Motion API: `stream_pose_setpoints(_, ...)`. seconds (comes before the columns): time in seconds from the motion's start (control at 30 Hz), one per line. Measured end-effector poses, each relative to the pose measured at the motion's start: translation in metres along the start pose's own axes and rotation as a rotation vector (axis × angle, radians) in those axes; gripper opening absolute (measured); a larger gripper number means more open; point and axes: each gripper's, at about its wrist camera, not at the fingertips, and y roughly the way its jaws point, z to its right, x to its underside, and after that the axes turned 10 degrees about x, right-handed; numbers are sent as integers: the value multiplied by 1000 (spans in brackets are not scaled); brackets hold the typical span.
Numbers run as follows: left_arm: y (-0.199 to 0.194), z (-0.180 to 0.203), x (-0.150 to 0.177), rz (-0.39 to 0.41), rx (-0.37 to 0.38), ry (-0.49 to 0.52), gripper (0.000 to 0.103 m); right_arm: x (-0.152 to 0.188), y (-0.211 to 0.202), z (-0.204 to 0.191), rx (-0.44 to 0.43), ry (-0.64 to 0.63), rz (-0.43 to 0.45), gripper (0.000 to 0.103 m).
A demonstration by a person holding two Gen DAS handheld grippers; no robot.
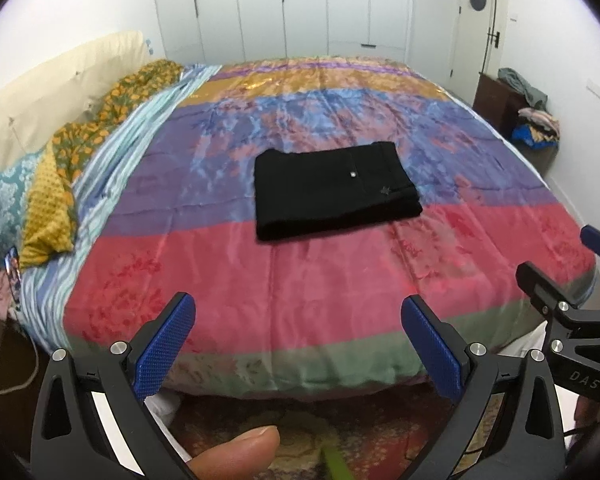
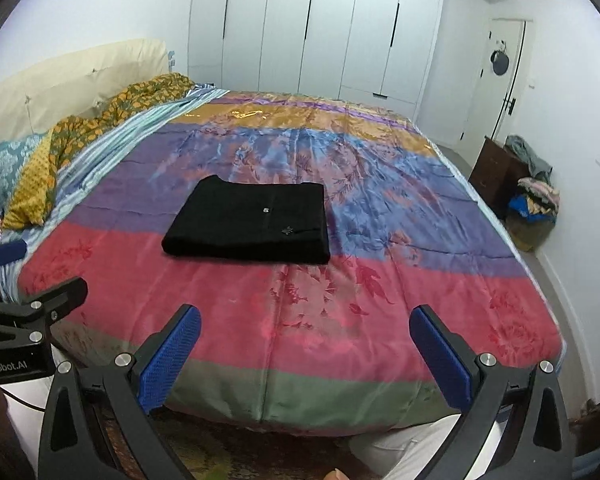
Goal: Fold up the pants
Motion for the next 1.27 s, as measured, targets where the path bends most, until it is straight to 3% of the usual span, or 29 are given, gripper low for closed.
stream_pose_setpoints(0.63,3,-7,3,-28,3,-46,102,0,-3,0,-14,16,-26,103)
stream_pose_setpoints(1.27,5,0,5,-34,-9,-23,102,3,2,-2,-16,19,-39,103)
